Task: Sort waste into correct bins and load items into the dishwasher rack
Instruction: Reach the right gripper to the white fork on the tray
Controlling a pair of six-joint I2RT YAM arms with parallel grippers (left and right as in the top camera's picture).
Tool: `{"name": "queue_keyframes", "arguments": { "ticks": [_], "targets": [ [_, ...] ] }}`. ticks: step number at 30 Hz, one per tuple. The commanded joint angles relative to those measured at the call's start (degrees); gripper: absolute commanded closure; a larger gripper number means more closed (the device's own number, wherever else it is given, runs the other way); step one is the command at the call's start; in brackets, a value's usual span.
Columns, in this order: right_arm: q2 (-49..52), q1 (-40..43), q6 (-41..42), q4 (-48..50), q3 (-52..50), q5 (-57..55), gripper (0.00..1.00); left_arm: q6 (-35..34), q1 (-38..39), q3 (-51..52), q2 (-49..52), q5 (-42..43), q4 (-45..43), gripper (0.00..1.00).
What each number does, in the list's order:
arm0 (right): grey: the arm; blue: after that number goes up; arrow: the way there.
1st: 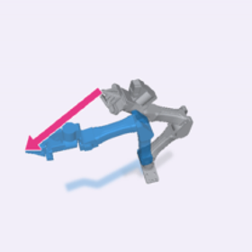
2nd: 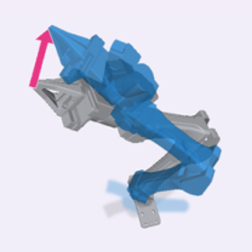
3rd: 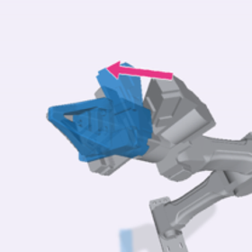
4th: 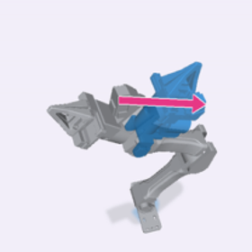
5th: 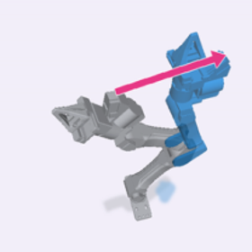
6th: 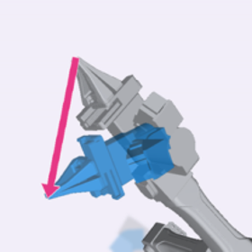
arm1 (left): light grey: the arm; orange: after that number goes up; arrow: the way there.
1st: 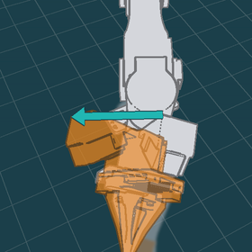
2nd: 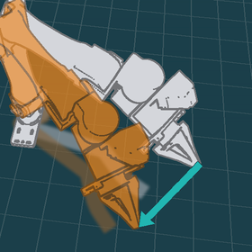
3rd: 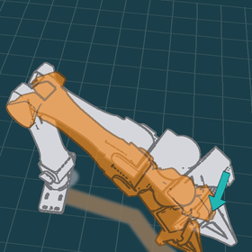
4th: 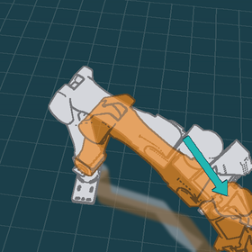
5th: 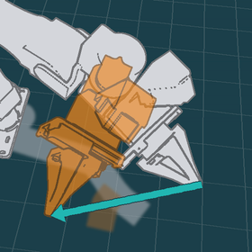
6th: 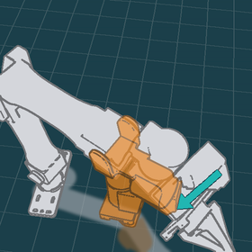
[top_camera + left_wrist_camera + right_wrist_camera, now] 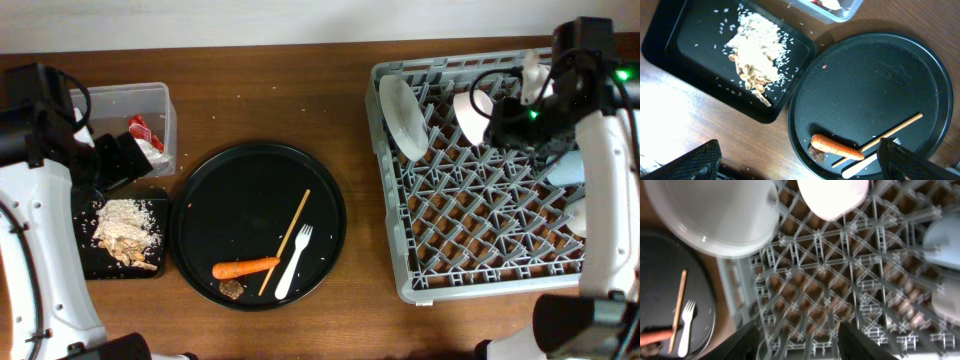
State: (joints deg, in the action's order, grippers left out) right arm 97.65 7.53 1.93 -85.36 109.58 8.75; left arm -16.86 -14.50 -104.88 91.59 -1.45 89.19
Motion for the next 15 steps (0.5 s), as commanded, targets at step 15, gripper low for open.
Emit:
{"name": "queue_keyframes", "arguments": {
  "ticks": [15],
  "targets": [
    [1.57, -37.79, 28.89, 3.87, -9.33, 2.58, 0.35, 2.4, 1.7, -0.04, -0.22, 1.25, -0.59, 0.01]
  ]
}}
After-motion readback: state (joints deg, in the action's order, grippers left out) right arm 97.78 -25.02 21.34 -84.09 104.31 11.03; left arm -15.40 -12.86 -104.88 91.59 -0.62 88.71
